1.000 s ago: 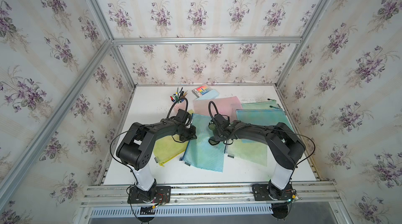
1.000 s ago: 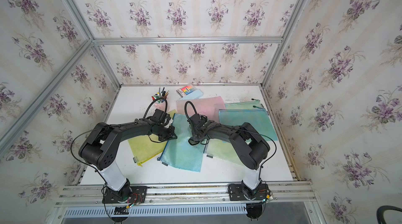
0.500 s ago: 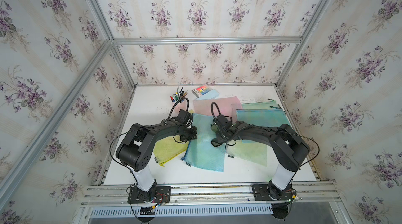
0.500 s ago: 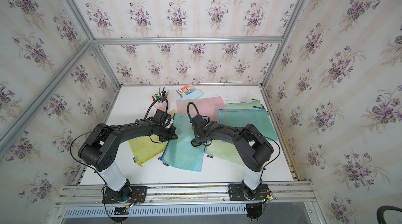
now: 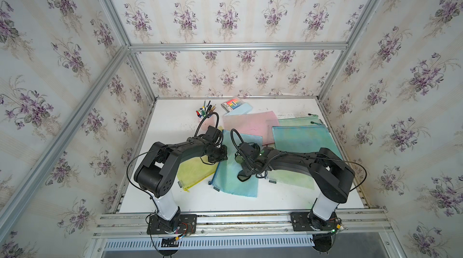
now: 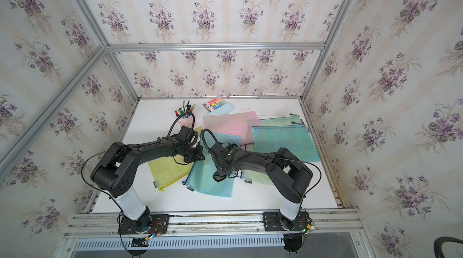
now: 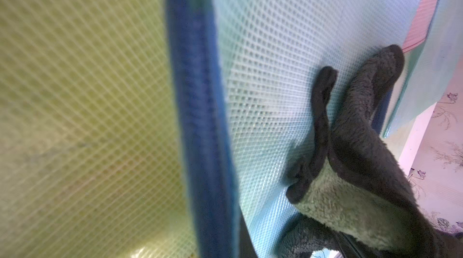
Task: Wipe the document bag
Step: Wipe the dirt from the document bag.
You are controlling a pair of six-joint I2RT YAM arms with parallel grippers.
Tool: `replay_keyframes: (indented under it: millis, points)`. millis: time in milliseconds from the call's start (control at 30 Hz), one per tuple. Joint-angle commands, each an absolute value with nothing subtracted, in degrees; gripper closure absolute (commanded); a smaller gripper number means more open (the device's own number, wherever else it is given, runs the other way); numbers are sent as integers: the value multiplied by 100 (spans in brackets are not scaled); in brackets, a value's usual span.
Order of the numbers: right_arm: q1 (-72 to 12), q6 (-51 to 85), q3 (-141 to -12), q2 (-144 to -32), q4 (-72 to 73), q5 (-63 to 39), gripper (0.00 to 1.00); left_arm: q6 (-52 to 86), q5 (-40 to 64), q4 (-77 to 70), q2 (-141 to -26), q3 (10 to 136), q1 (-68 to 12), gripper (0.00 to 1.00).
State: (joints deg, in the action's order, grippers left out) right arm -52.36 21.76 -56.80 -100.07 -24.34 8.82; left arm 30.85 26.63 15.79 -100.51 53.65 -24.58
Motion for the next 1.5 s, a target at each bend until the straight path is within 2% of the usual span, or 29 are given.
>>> replay_keyframes:
  millis: [0,167,267,367,500,633,733,833,1033,1200,1267,1367,1467]
  points:
    - [-4819,2371,-5326,-9717,-3162,1409,89,3031,2553,1601,-10011,5432,-2470,100]
    - [-5027,2336,-5434,-9116,-3159,1096,88,2989,2522,1670,-9990,5440,-2479,100]
    - [-5595,2261,-5550,-9287,-2901,803,88,3000,2514,1670,-10006,5456,-2495,100]
    - [-5688,2272,-5474,-9619,-2793,856,88,3040,2529,1618,-10045,5473,-2514,100]
    - [-5090,2337,-5330,-9607,-2943,1225,89,3072,2599,1524,-10081,5487,-2550,100]
    - [-4836,2068,-5838,-9414,-2278,807,88,3015,2855,1404,-10153,5477,-2584,100]
    - [-4834,2041,-6759,-10137,-1751,-135,87,2980,2969,1325,-10212,5449,-2608,100]
    - [-4835,2061,-7624,-11051,-1528,-459,87,3003,2973,1246,-10187,5405,-2610,100]
    - [-4452,2371,-8057,-11894,-1522,-48,88,3120,2961,925,-10091,5324,-2609,100]
    - [-3614,2409,-7314,-11242,-1536,586,88,3217,2900,725,-9998,5255,-2607,100]
    - [-3514,2258,-7225,-10968,-1687,663,87,3258,2891,682,-10010,5276,-2606,100]
    - [-3875,2007,-7193,-10852,-1749,64,86,3319,2913,570,-10036,5284,-2596,100]
    - [-4858,1768,-7280,-10959,-1804,-4,85,3321,2888,593,-10037,5275,-2595,100]
